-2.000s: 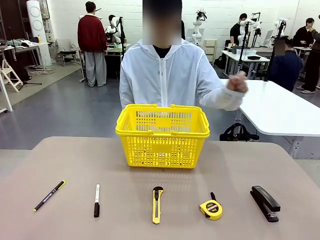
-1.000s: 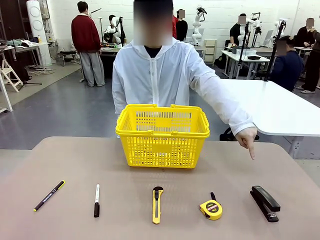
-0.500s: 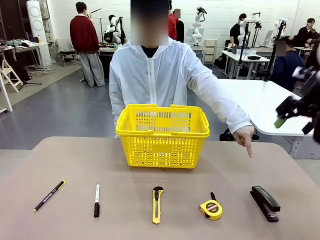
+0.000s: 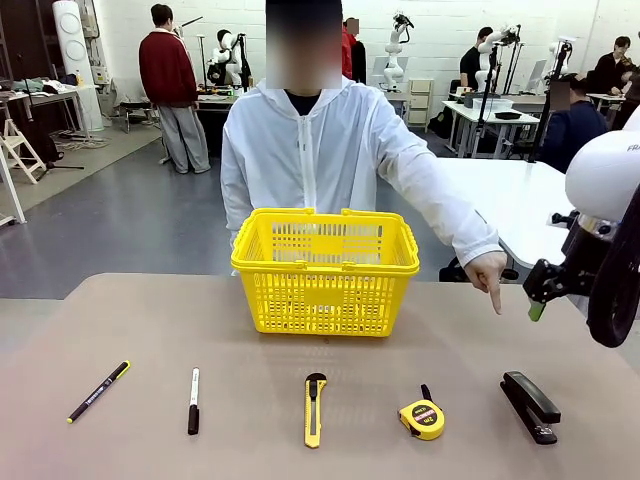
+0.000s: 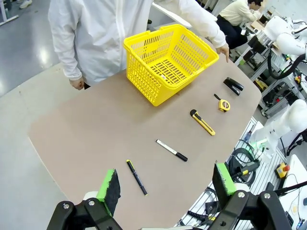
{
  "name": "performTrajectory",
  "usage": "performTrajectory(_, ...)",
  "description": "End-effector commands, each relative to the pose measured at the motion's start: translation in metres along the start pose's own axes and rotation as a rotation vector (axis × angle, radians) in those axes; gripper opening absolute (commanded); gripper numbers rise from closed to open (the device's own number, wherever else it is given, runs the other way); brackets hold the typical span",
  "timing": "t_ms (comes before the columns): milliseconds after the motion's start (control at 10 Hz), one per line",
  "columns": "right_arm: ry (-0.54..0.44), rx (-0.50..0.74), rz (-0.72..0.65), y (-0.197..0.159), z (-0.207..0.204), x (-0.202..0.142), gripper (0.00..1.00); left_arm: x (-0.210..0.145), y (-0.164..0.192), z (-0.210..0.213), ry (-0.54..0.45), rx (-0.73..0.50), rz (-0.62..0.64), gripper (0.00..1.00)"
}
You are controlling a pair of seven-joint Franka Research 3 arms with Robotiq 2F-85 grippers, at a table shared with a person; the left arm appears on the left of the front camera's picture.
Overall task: Place the items the person wants into the basket.
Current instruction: Pick up the item the person points to and place it in the Market Basket.
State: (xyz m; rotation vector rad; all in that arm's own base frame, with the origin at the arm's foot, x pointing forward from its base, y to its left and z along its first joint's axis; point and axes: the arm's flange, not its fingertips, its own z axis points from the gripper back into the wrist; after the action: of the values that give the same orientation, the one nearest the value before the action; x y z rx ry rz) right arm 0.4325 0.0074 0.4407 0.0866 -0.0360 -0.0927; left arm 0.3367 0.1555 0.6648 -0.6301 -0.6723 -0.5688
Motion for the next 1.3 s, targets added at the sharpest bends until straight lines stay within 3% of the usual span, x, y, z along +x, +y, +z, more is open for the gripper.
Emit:
performTrajectory(0,-0.004,0.032,0.072,0.007,-0.009,-0.013,1.00,-0.001,0.000,0.002,-0.015,-0.016,-0.019,1.00)
performTrajectory(500,0.046,0.068,0.191,0.025,-0.043,-0.020,1.00,-0.001,0.000,0.002,-0.015,-0.016,-0.019,1.00)
performTrajectory(700,0.034,0.118,0.231,0.024,-0.033,-0.025,1.00,-0.001,0.000,0.002,-0.015,-0.016,-0.019,1.00)
performTrajectory(800,0.056,0.037,0.184,0.028,-0.039,-0.023,1.00,-0.001,0.000,0.002,-0.015,-0.016,-0.019,1.00)
performTrajectory(1200,0.056,0.037,0.184,0.028,-0.039,-0.023,1.00,-0.001,0.000,0.002,-0.015,-0.016,-0.019,1.00)
